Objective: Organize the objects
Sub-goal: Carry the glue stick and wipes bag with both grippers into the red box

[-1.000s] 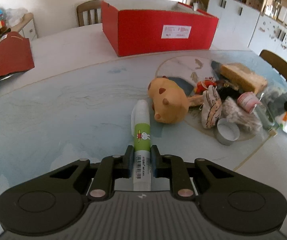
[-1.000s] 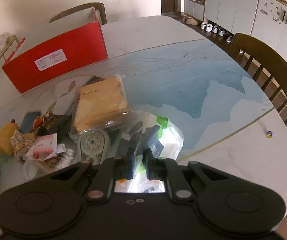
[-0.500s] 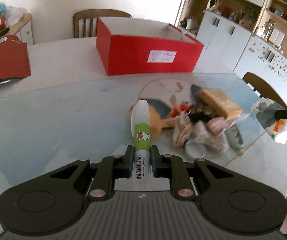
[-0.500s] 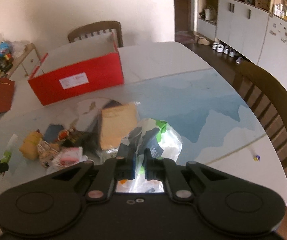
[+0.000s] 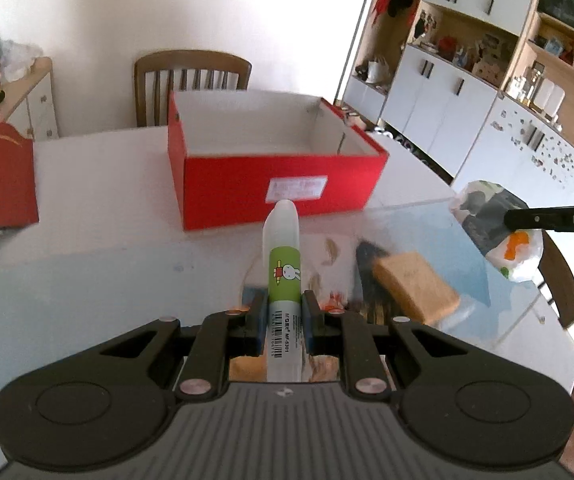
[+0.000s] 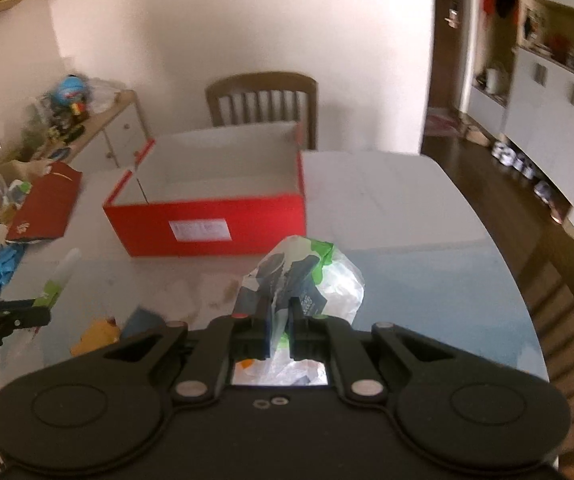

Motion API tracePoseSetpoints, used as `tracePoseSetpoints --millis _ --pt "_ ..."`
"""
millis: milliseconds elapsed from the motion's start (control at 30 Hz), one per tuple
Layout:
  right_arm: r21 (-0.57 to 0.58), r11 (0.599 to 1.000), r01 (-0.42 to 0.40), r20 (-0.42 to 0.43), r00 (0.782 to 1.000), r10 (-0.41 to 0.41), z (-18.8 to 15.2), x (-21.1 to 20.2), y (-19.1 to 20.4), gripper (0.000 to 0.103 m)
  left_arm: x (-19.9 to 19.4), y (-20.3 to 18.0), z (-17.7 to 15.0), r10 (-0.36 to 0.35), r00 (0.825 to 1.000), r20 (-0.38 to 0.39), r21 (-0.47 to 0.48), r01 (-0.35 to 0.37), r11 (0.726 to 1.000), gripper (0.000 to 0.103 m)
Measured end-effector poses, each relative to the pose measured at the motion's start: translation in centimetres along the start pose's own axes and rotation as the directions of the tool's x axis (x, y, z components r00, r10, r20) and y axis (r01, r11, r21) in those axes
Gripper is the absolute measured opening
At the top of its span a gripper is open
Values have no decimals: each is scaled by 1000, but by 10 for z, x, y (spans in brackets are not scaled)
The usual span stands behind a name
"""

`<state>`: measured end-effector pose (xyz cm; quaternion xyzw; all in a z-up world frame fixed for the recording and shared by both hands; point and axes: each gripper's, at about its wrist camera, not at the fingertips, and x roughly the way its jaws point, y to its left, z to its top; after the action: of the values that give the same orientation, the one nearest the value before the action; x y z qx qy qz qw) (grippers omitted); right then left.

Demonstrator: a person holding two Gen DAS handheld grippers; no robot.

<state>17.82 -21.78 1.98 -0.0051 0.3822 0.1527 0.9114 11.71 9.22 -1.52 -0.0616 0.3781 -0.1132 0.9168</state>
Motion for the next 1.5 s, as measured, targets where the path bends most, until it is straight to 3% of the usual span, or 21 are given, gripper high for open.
tracePoseSetpoints --millis 367,733,1067,1233,1500 --pt "-110 989 -95 42 994 101 73 45 7 7 30 -1 76 79 996 50 14 -79 997 16" --pt "-167 977 -132 34 990 140 124 107 16 6 90 5 139 140 990 16 46 -140 989 16" --pt "-218 970 -111 13 993 117 143 171 29 6 160 6 166 185 981 -56 71 -180 981 16" --pt "-215 969 -122 -39 992 117 141 204 33 6 192 12 176 190 977 -102 49 -185 981 16" --pt "-230 962 -146 -149 982 113 124 242 42 6 241 17 173 207 949 -237 78 -194 978 16"
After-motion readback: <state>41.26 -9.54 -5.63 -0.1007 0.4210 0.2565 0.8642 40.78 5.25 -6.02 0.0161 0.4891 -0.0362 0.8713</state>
